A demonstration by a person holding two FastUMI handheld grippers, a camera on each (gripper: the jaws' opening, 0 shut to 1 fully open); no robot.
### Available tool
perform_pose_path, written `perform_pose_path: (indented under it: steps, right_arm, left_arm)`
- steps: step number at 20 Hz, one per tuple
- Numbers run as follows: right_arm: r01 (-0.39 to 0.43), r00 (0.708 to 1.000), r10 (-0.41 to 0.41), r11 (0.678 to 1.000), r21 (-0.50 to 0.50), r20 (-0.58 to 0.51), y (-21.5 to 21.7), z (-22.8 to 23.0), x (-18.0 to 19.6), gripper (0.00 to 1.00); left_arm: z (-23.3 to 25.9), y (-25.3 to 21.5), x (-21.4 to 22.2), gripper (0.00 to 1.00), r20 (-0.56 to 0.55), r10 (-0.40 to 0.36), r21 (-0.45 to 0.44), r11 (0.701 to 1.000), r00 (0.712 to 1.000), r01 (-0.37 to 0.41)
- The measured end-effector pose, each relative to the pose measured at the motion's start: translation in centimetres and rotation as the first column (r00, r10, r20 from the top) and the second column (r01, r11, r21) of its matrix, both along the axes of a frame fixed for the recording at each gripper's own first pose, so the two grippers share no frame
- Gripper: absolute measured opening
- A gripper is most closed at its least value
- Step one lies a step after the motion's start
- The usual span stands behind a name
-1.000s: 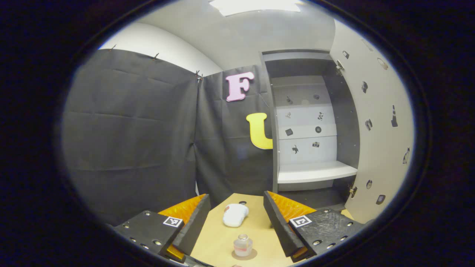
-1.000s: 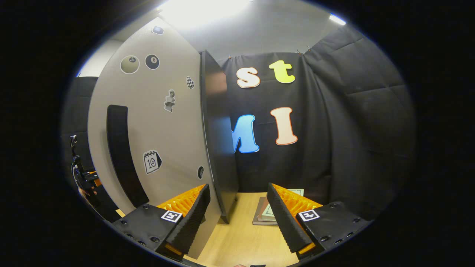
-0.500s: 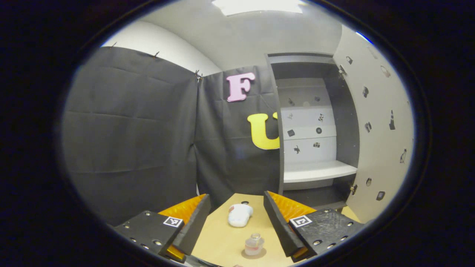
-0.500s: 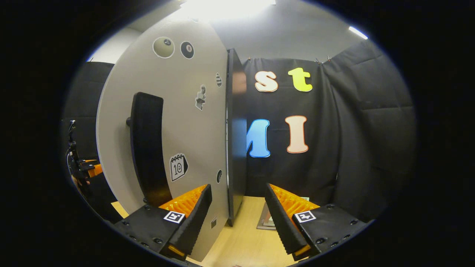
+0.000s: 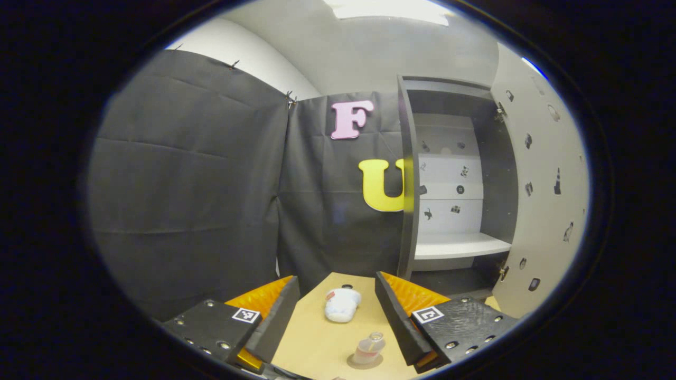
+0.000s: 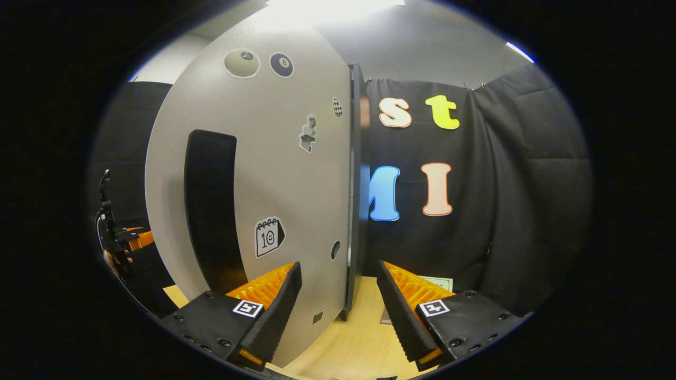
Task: Open the cabinet door with the right hand, grasp the bottle in the cabinet with the left hand and place it on the coaster, then close the cabinet door with the right hand.
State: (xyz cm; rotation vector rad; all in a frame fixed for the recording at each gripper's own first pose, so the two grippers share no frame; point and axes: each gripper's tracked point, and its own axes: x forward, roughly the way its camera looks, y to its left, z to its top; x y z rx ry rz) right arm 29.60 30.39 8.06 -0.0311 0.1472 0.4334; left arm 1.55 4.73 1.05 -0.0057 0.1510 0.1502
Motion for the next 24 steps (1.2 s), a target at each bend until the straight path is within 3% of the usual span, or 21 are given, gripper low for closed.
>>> perform_pose_path:
  steps: [1, 6, 7, 8, 23, 24]
  right_arm:
    - [-0.003, 1.0, 0.003, 1.0, 0.005, -0.002, 0.5, 0.1, -0.1, 0.92]
    - [-0.022, 1.0, 0.023, 0.999, 0.033, -0.013, 3.2, 0.3, 0.7, 0.92]
    - [-0.031, 0.999, 0.031, 0.999, 0.035, -0.015, 3.7, 0.2, 0.8, 0.92]
    - [-0.038, 0.999, 0.039, 0.999, 0.036, -0.013, 4.2, 0.3, 1.1, 0.92]
    - [-0.07, 0.997, 0.073, 0.994, 0.08, -0.034, 10.6, -0.5, 4.1, 0.92]
    - [-0.069, 0.997, 0.072, 0.994, 0.081, -0.035, 10.9, -0.6, 4.3, 0.88]
  left_arm:
    - [-0.1, 0.2, -0.1, 0.87, -0.003, -0.002, -0.002, 1.0, 1.0, 0.002]
    - [0.2, 2.4, -1.0, 0.87, 0.003, 0.017, 0.002, 1.0, 1.0, -0.017]
    - [0.2, 2.7, -1.2, 0.91, 0.004, 0.021, 0.004, 1.0, 1.0, -0.021]
    - [0.2, 3.2, -1.4, 0.87, 0.003, 0.026, 0.008, 1.0, 1.0, -0.026]
    - [-0.9, 8.4, -5.1, 0.87, -0.021, 0.11, -0.018, 0.994, 0.994, -0.11]
    - [-0.8, 8.8, -5.4, 0.87, -0.02, 0.115, -0.013, 0.993, 0.993, -0.115]
